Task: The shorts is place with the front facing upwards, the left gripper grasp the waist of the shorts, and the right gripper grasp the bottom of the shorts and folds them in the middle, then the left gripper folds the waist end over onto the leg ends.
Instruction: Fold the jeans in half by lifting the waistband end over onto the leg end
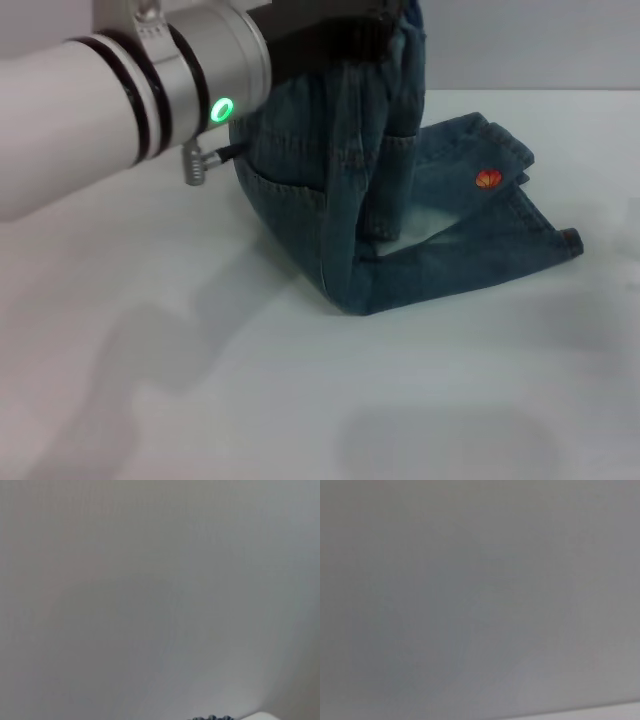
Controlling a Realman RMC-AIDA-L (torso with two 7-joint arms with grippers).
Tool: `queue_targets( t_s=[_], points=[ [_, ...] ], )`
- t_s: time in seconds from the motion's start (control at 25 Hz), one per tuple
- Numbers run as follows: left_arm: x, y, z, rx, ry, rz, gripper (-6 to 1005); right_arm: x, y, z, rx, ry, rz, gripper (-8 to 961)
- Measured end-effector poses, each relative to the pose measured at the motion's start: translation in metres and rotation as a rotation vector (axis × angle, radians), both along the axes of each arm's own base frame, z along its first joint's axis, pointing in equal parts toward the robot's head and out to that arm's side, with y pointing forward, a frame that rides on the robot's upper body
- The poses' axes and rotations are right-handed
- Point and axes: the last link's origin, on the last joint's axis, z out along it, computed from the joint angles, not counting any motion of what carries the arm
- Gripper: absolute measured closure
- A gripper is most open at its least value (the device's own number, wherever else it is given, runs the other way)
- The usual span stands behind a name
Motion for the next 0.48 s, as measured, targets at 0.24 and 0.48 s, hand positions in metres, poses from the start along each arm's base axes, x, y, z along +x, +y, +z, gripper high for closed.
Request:
queue_targets(
  t_s=[0.24,0.48],
  points=[
    [-0.002,0.005,-0.012,-0.011,-0.026,0.005,814,0.008,-0.013,0.001,0.003,0.000,-0.026,954],
    [-0.001,0.004,-0.075,-0.028,-0.067,-0.075,797,0.005,-0.014,0.001,0.000,-0.006,-0.015,954]
  ],
)
